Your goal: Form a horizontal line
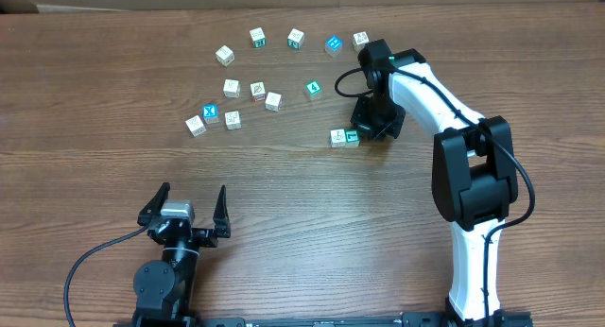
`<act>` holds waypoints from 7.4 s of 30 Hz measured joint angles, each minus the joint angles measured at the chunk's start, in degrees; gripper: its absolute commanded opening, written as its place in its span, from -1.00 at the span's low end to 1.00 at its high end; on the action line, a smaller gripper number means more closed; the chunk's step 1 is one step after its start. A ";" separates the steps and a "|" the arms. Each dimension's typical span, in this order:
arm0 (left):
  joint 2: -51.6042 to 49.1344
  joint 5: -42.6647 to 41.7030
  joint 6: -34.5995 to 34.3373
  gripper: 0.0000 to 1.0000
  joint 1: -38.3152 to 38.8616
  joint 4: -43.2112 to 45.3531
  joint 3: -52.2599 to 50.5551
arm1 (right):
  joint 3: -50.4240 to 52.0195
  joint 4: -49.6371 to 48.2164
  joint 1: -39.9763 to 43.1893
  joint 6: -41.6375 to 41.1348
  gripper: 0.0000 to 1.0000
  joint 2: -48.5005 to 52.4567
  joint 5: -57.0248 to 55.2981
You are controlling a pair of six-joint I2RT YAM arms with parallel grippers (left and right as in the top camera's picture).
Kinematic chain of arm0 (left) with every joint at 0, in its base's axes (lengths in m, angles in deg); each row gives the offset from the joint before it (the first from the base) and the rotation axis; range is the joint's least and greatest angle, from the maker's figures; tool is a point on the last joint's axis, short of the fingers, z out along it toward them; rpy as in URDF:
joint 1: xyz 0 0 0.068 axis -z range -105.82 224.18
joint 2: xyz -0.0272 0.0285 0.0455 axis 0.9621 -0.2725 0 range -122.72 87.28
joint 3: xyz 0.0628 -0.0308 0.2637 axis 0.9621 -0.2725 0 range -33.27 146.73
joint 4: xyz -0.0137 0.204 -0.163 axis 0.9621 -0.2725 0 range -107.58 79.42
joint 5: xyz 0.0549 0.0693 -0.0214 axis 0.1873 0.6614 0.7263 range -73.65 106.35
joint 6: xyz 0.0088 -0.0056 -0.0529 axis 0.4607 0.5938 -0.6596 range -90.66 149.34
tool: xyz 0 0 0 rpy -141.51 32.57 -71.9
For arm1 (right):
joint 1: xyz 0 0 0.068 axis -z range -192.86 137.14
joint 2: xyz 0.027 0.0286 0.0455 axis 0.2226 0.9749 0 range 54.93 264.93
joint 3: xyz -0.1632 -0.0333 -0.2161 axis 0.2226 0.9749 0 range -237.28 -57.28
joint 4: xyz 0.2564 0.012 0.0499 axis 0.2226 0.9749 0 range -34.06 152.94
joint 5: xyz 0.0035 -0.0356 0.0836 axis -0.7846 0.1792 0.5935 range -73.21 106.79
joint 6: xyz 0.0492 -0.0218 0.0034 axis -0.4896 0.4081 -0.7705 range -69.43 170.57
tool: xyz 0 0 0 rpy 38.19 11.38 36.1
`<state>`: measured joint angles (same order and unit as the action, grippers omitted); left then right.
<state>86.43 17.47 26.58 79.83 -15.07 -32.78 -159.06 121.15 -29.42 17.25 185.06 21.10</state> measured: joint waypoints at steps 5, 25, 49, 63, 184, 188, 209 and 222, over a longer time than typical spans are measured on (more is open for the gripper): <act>0.00 0.00 0.00 0.99 0.00 0.00 0.02 | 0.00 0.52 0.00 -0.11 -0.93 0.00 -0.02; 0.00 0.00 0.00 0.99 0.00 0.00 0.02 | 0.00 4.02 -1.60 -2.10 -0.92 0.00 -0.11; 0.00 0.00 0.00 0.99 0.00 0.00 0.02 | 0.00 12.17 -5.20 4.92 -0.93 0.00 -0.63; 0.00 0.00 0.00 0.99 0.00 0.00 0.02 | 0.00 9.42 -6.36 6.34 -0.93 0.00 -0.24; 0.00 0.00 0.00 0.99 0.00 0.00 0.02 | 0.11 -10.21 -3.04 7.89 -0.93 0.00 -0.24; 0.00 0.00 0.00 0.99 0.00 0.00 0.02 | 0.11 -10.21 -3.04 7.89 -0.92 0.00 0.07; 0.00 0.00 0.00 1.00 0.00 0.00 0.02 | 0.11 -9.86 -4.13 7.89 -0.93 0.00 1.20; 0.00 0.00 0.00 1.00 0.00 0.00 0.02 | 0.11 -14.14 -4.20 7.89 -0.92 0.00 -0.81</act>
<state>86.43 17.47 26.58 79.83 -15.07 -32.76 -158.95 107.01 -33.62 25.14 185.06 20.30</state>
